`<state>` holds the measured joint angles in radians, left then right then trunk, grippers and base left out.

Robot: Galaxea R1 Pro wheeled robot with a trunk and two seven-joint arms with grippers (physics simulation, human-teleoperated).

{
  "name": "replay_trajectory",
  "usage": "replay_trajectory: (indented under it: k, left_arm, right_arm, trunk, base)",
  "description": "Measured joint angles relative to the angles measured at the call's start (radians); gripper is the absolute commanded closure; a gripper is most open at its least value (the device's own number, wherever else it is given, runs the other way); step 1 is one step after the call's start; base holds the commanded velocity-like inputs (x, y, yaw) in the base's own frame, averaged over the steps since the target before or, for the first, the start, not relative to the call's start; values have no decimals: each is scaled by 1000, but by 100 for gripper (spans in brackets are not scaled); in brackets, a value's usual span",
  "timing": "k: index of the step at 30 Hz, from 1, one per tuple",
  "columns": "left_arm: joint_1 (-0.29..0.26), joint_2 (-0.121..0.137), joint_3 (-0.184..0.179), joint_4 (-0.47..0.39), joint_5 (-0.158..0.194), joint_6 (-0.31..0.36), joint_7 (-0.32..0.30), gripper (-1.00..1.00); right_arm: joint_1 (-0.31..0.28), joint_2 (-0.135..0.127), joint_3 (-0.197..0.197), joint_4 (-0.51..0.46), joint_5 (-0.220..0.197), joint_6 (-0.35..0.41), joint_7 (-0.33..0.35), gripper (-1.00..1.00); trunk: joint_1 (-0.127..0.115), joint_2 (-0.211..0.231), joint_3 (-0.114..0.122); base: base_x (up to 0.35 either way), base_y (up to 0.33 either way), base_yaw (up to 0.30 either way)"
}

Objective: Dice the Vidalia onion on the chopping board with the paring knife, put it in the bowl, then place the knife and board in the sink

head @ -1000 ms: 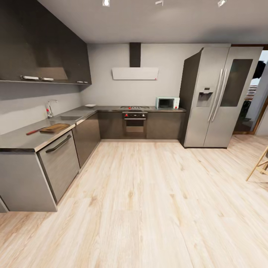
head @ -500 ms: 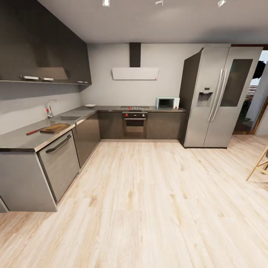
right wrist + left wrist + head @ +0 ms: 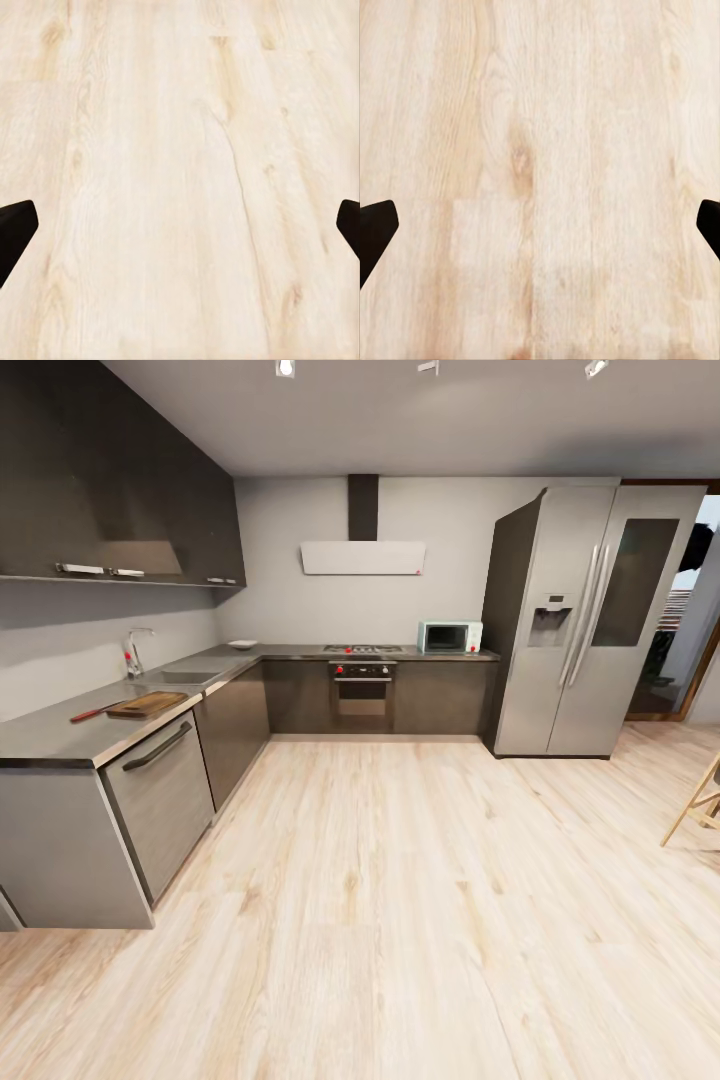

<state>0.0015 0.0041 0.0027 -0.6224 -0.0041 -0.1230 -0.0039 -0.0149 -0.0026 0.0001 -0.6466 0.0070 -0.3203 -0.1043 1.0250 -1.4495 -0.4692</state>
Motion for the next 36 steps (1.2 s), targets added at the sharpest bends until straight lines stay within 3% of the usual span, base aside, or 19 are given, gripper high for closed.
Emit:
replay_trajectory:
  k: [9,36]
  left_arm:
    - [0,0,0,8,4,0,1,-100]
    - [0,-1,0,34,0,-1,5,-100]
  right_arm:
    - [0,-6,1,1,0,-2,-4,-100]
    - [0,-6,-1,6,-2,-1,-7,-100]
  trunk:
    - [0,0,0]
    - [-1,0,0]
  base:
    - [134,-10,0]
    - [328,-99,19]
